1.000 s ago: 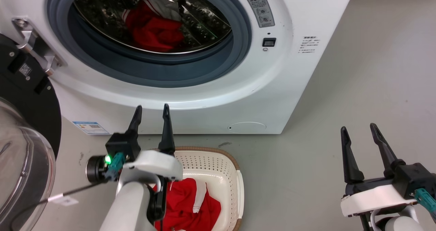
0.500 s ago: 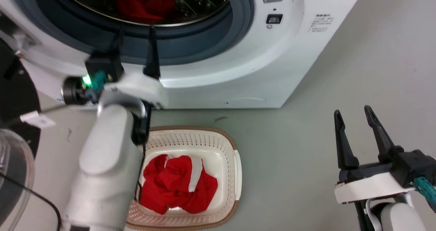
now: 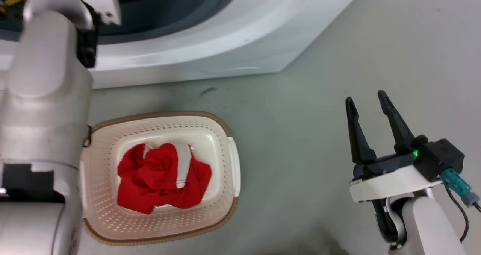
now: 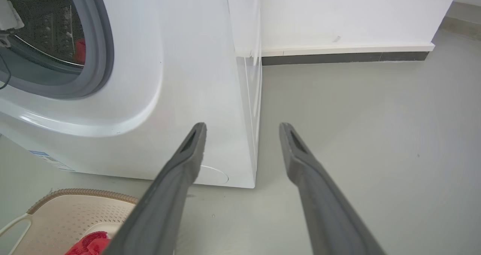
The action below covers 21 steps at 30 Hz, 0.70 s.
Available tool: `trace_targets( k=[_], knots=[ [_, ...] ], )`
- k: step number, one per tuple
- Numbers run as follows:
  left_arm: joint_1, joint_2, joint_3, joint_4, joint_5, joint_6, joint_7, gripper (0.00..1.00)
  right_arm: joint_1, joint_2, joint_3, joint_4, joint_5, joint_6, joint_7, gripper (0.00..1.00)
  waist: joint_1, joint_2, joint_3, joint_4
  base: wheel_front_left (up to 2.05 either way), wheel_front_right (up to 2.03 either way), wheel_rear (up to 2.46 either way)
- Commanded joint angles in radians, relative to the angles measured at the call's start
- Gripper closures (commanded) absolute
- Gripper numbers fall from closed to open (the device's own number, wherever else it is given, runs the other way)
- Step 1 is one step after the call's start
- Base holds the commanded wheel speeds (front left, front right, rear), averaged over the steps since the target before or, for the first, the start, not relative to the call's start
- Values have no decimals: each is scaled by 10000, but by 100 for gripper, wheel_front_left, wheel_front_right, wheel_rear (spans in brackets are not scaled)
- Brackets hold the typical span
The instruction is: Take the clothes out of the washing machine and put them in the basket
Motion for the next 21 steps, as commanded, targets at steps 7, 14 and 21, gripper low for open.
trace_targets(
  k=[7,14,21],
  knots=[
    [-1842,1134,-635,1085,786,-216,1883,0,-729,18,519,118,654,-7,-52,0,-1,-1,1159,-1246,0,0,0],
    [-3201,2340,-936,1694,1165,-632,4069,0,-976,17,887,184,1244,-7,-54,0,-1,-1,1536,-2011,0,0,0],
    [-4015,3071,-1115,1592,1343,-801,6495,0,-1025,17,1172,220,1625,-7,-54,0,-1,-1,1860,-2484,0,0,0]
  ],
)
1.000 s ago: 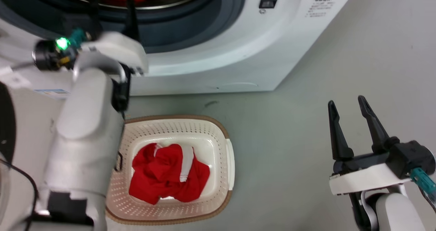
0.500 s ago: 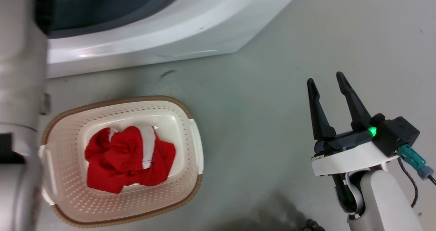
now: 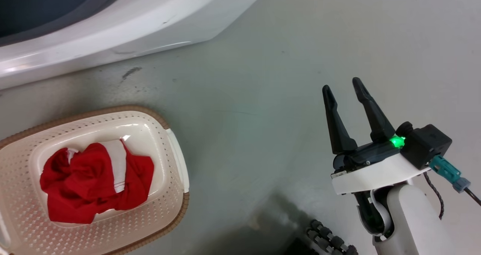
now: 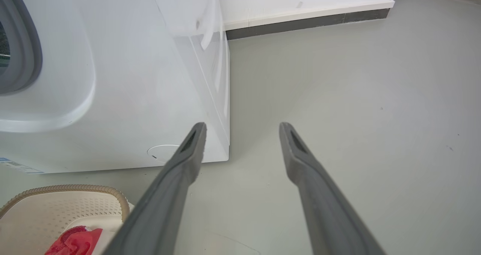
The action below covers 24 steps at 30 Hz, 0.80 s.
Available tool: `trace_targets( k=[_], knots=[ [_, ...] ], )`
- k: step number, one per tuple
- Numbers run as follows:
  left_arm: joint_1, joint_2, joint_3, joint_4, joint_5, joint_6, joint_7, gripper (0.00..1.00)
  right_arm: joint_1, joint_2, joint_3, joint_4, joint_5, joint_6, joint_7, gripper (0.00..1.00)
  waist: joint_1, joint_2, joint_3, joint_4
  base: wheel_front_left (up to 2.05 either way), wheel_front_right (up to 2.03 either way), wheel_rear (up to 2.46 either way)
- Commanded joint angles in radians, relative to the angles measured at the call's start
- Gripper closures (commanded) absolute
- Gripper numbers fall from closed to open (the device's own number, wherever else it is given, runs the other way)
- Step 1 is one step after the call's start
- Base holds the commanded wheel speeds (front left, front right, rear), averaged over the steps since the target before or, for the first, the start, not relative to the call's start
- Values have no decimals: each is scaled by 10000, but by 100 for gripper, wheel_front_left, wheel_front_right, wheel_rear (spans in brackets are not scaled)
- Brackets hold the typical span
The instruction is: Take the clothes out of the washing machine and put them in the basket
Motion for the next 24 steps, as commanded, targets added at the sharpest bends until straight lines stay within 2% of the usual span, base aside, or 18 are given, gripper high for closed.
trace_targets(
  k=[1,9,13,14,15,19,24],
  knots=[
    [-218,209,-66,-93,61,-73,661,0,-217,19,96,-3,107,-7,-38,0,-2,0,186,-213,0,0,0],
    [-54,818,-280,-912,230,-81,3626,0,-251,19,358,16,433,-7,-37,0,-2,0,487,-470,0,0,0],
    [209,972,-268,-1452,197,55,4627,0,-289,17,405,46,472,-7,-37,0,-2,0,522,-515,0,0,0],
    [323,1016,-234,-1701,158,112,4905,65,-313,17,412,49,481,-7,-39,0,-2,0,531,-527,0,0,0],
    [437,1073,-189,-1970,118,193,5100,100,-337,19,425,54,489,-7,-38,0,-2,0,542,-542,0,0,0],
    [1102,1326,-71,-3192,2,459,5416,100,-377,17,462,66,526,-7,-38,0,-2,0,530,-609,0,0,0],
    [2008,1552,148,-4640,-202,848,4660,100,-379,17,399,133,477,-7,-39,0,-2,0,350,-629,0,0,0]
  ],
)
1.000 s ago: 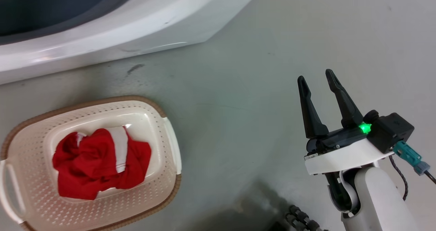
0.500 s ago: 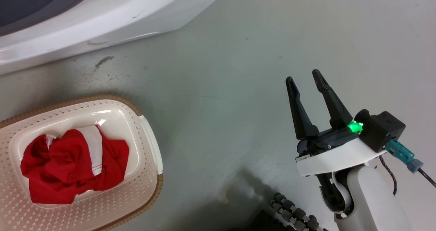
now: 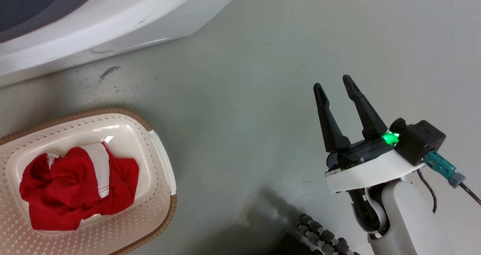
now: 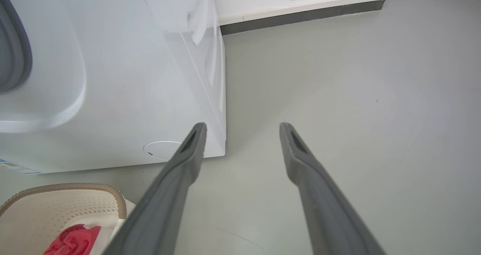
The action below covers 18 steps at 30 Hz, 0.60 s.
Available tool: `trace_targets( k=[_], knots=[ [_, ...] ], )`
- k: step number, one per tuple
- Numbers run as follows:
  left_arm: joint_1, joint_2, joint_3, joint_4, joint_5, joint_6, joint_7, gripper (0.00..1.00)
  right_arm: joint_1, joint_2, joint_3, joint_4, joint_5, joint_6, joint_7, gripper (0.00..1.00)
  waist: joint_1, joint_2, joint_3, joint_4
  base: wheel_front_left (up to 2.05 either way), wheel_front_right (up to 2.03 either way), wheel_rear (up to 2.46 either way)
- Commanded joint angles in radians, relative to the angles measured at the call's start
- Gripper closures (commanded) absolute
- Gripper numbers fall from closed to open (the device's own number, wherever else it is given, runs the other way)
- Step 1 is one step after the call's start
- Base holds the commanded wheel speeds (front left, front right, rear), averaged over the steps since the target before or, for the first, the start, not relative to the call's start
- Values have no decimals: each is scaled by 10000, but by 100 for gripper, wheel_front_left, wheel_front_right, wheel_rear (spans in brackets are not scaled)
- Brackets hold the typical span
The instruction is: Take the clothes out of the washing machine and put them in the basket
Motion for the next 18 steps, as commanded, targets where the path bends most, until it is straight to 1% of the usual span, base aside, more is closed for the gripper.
trace_targets(
  k=[1,6,9,12,15,17,18],
  knots=[
    [217,81,63,-230,-64,103,-310,100,-136,14,-45,3,8,-7,-39,0,-1,0,-85,5,0,0,0],
    [907,37,124,-900,-174,431,-1830,100,-54,12,-212,39,-137,-7,-38,0,-1,0,-433,105,0,0,0],
    [1278,-136,199,-966,-289,639,-3089,100,73,11,-364,79,-302,-7,-40,0,-1,0,-763,225,0,0,0],
    [1673,-411,308,-707,-521,870,-4379,100,228,12,-559,116,-475,-7,-38,0,-1,0,-1191,397,0,0,0],
    [2034,-713,497,-276,-857,1007,-5736,100,408,11,-764,191,-646,-7,-38,0,-1,0,-1730,575,0,0,0],
    [2326,-1010,499,45,-1055,1052,-6514,100,530,9,-920,216,-779,-7,-38,0,-1,0,-2100,709,0,0,0],
    [2374,-995,592,335,-1201,901,-6994,100,612,8,-980,238,-850,-7,-38,0,-1,0,-2271,756,0,0,0]
  ],
)
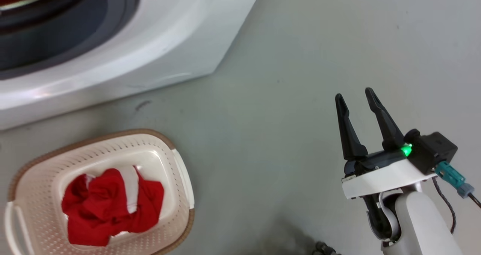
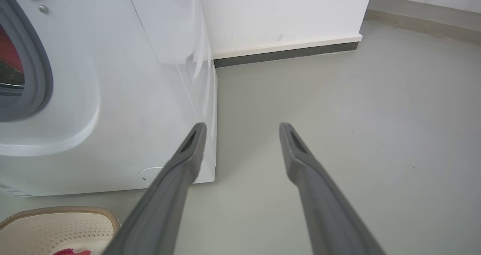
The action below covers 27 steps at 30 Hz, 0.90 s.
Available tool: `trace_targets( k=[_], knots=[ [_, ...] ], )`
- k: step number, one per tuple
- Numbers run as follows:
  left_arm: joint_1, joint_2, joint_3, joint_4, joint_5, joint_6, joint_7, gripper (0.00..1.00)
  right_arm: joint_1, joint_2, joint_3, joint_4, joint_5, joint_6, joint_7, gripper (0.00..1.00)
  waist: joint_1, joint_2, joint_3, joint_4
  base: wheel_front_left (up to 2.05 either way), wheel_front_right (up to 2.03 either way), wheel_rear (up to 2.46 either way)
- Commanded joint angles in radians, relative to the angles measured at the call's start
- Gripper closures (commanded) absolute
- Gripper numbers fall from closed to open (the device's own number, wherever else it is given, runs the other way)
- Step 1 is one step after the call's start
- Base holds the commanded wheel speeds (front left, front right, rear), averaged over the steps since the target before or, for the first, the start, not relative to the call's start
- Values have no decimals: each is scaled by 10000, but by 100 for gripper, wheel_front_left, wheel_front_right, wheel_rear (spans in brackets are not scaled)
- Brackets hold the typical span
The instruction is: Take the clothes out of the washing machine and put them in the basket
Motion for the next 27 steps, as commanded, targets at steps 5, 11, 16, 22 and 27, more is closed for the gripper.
trace_targets(
  k=[5,11,16,22,27],
  knots=[
    [453,-496,192,1511,-600,-429,-2202,100,535,-3,-370,133,-325,-7,-36,0,0,0,-1408,493,0,0,0],
    [1359,-1407,435,3389,-1340,-809,-4634,100,1318,0,-786,372,-725,-7,-36,0,0,0,-2836,865,0,0,0],
    [2188,-1893,663,3778,-1696,-987,-5176,100,1736,2,-920,438,-886,-7,-36,0,0,0,-3603,1014,0,0,0],
    [3610,-2356,1279,2122,-1842,-958,-5237,100,2195,2,-1100,365,-1091,-7,-36,0,0,0,-4342,1260,0,0,0],
    [4944,-2824,1776,134,-1604,-983,-5232,100,2478,2,-1156,266,-1260,-7,-29,0,0,0,-4846,1514,0,0,0]
  ],
)
